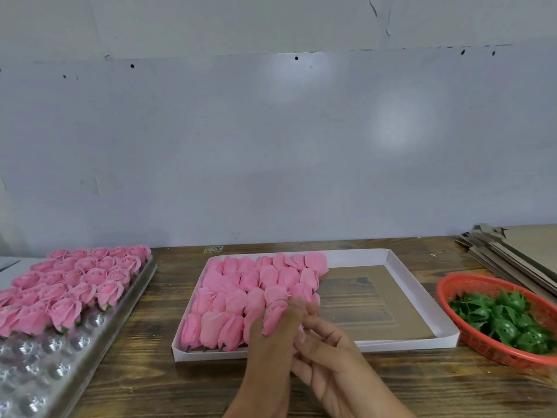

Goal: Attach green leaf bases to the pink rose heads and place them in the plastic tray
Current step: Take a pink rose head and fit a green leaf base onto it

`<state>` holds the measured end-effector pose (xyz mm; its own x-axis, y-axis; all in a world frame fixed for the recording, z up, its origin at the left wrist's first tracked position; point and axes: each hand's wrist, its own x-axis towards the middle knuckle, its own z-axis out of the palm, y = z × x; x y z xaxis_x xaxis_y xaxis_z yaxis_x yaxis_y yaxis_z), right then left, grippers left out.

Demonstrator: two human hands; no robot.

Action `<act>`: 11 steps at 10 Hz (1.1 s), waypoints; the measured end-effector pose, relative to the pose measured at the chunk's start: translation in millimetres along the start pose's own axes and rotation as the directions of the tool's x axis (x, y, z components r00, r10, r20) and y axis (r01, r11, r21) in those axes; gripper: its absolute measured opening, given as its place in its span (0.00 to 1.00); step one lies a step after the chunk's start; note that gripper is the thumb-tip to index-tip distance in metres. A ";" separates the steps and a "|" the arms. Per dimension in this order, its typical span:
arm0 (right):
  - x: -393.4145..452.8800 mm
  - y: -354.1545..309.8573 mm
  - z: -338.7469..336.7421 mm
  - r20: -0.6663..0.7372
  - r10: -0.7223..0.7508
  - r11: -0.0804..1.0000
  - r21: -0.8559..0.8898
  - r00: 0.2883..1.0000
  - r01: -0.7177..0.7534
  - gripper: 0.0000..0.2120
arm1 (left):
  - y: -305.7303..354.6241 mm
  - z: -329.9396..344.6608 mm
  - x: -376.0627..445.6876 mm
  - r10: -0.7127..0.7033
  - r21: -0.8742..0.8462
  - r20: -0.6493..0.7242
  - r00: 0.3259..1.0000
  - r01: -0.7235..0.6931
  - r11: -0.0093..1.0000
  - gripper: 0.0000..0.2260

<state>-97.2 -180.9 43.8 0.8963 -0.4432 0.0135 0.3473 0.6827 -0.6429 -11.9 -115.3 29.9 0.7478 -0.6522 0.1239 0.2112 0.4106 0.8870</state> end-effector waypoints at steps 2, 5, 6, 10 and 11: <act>-2.7 -7.6 -1.3 -0.043 0.105 0.994 -0.008 0.994 -0.105 0.17 | 0.3 6.0 17.3 -0.082 0.143 0.084 0.993 0.069 0.987 0.15; 1.5 2.1 -3.1 -0.133 0.027 0.975 -0.217 0.991 -0.056 0.18 | 2.2 9.0 16.0 -0.018 0.226 -0.026 0.999 0.024 0.974 0.22; 2.2 0.0 -3.0 -0.162 0.010 0.943 -0.328 0.987 -0.063 0.17 | 3.0 5.6 16.2 0.139 0.475 0.017 0.990 -0.131 0.870 0.18; 0.8 5.0 -7.0 -0.125 -0.243 0.713 -0.695 0.962 0.090 0.04 | 4.0 -2.9 22.3 0.247 0.652 -0.034 0.968 -0.166 0.740 0.18; -1.2 6.4 -5.0 -0.105 -0.233 0.702 -0.707 0.967 0.092 0.03 | 4.4 -2.3 22.4 0.225 0.615 -0.068 0.972 -0.136 0.776 0.19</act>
<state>-97.5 -178.9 35.8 0.7565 -0.6488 0.0821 0.1313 0.0277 -0.9910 7.3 -126.6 35.6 0.8172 -0.4984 0.2895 -0.3253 0.0157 0.9455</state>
